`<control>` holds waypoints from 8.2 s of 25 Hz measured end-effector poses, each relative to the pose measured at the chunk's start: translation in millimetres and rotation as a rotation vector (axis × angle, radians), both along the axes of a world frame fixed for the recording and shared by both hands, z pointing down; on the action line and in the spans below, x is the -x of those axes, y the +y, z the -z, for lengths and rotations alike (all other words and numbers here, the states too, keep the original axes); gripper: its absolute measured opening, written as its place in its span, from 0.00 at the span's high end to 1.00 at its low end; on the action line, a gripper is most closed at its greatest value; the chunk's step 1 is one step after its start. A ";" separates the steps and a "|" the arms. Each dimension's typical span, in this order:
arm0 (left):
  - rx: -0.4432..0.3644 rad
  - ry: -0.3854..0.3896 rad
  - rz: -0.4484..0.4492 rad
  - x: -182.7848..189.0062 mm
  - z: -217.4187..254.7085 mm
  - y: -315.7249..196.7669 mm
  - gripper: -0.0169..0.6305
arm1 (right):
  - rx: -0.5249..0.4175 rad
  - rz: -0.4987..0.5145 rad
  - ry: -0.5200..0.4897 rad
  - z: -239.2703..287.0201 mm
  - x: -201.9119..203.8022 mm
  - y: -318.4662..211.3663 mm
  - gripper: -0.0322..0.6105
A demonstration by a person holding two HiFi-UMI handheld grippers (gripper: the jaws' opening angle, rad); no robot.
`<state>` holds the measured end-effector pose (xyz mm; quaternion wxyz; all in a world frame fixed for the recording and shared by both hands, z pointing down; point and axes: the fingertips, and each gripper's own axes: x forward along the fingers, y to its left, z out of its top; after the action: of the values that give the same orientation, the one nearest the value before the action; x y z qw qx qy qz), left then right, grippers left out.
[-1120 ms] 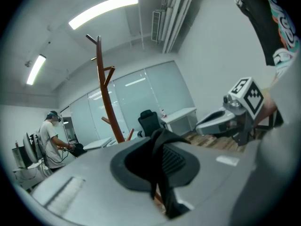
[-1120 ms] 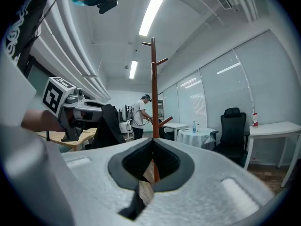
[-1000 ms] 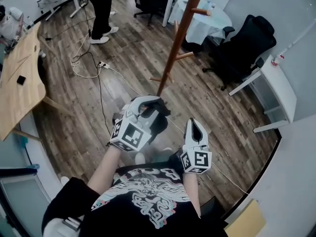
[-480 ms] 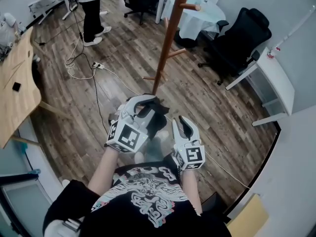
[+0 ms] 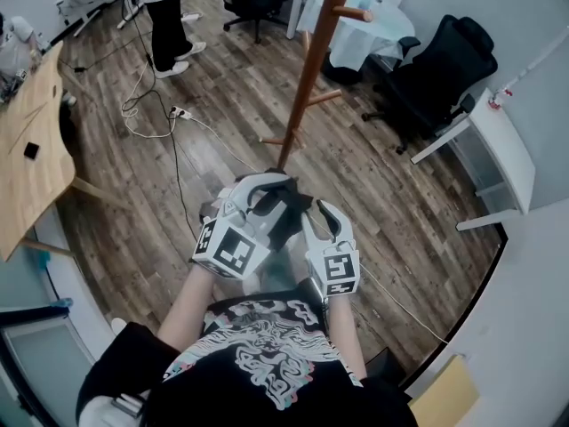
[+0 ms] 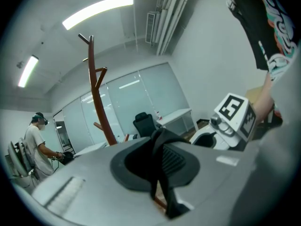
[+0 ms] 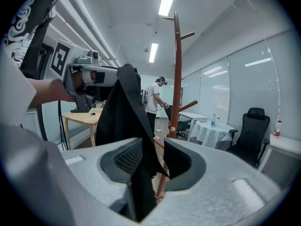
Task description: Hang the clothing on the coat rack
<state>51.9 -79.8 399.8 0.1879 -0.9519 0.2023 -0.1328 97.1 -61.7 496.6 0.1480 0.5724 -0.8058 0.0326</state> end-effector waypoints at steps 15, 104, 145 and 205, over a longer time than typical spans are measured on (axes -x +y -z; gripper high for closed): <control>0.044 0.011 0.011 -0.5 5.5 -18.8 0.95 | -0.045 0.090 0.039 4.0 21.2 -34.8 0.81; 0.232 -0.097 0.106 -34.7 -83.1 -179.5 0.95 | -0.065 -0.098 -0.191 16.6 -83.5 -191.0 0.95; 0.375 -0.105 0.195 -34.6 -136.4 -250.1 0.95 | 0.043 -0.026 -0.153 -24.7 -84.9 -269.0 0.95; 0.569 -0.089 0.270 -42.8 -196.6 -240.8 0.83 | 0.207 -0.009 -0.193 -91.9 -78.1 -249.5 0.89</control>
<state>94.7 -320.6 596.3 -0.0964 -0.9241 0.2731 -0.2494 175.2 -311.2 588.5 0.1279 0.5517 -0.8062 0.1713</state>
